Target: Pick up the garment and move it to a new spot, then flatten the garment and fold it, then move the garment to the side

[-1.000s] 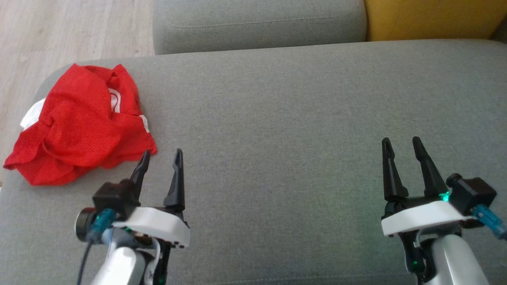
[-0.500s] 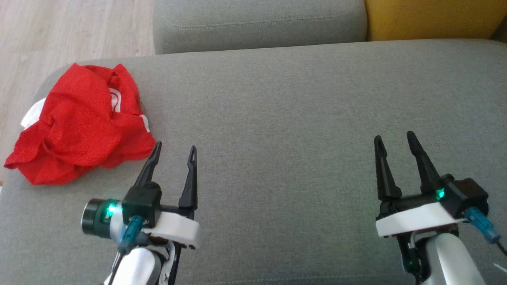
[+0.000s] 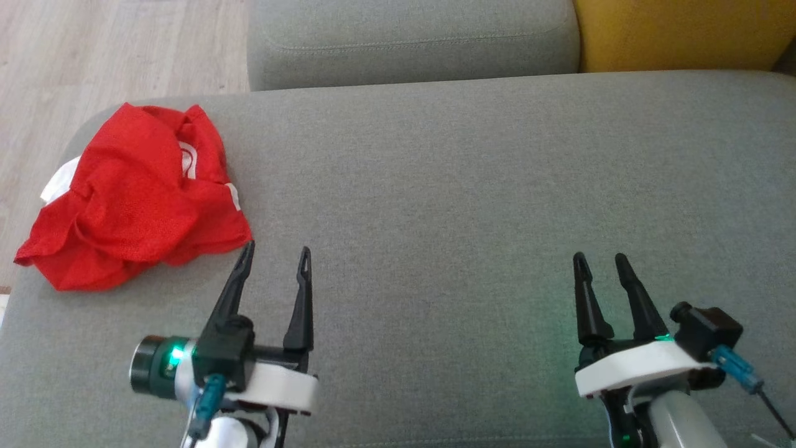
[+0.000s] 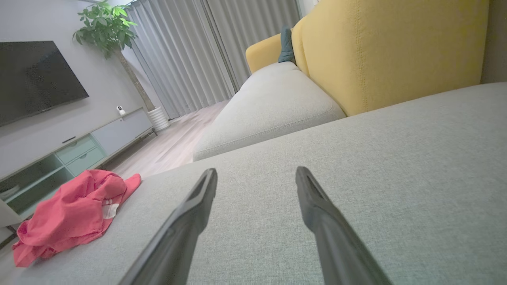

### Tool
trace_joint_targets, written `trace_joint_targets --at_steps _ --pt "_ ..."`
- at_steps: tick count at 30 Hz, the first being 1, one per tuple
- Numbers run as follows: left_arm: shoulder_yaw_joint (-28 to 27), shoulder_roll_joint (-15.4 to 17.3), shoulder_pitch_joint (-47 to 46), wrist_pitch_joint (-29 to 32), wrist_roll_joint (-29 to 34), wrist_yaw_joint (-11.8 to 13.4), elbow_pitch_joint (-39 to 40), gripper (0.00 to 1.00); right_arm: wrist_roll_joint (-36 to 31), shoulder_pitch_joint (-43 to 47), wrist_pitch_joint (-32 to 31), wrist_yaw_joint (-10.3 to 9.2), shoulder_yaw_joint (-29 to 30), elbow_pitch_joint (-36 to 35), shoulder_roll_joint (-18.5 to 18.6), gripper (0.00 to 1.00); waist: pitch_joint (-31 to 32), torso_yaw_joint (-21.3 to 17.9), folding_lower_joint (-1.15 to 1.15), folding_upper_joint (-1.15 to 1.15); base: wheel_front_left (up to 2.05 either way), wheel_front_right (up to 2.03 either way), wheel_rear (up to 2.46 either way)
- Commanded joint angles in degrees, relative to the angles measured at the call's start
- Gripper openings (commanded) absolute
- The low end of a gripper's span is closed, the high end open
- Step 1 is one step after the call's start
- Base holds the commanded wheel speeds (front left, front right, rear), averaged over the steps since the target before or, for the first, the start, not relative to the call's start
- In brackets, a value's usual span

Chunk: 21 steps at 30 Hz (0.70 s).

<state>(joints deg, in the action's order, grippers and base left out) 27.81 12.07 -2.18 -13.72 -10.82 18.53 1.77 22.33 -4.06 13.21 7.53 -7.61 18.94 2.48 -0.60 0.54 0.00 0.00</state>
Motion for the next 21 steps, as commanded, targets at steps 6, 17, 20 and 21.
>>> trace_joint_targets --at_steps 6,17,20,21 --pt "-3.67 -1.44 -0.99 -1.28 5.48 -2.53 0.12 1.00 -3.27 -4.20 1.79 -0.04 -2.17 -0.48 0.40 1.00 0.23 0.03 0.00 0.00 0.00 0.00 0.00" --pt "-6.39 -3.49 -0.35 -1.28 7.20 -5.23 -0.75 1.00 -2.49 -4.26 1.79 -0.04 -2.29 -0.02 0.40 1.00 0.54 -0.04 0.00 0.00 0.00 0.00 0.00" --pt "-7.00 -4.00 -0.16 -1.28 7.51 -5.88 -0.86 1.00 -2.20 -4.18 1.79 -0.04 -2.46 0.10 0.40 1.00 0.68 0.17 0.00 0.00 0.00 0.00 0.00" --pt "-7.19 -4.16 -0.10 -1.28 7.58 -6.10 -0.89 1.00 -2.05 -4.13 1.79 -0.04 -2.48 0.14 0.40 1.00 0.73 0.30 0.00 0.00 0.00 0.00 0.00"
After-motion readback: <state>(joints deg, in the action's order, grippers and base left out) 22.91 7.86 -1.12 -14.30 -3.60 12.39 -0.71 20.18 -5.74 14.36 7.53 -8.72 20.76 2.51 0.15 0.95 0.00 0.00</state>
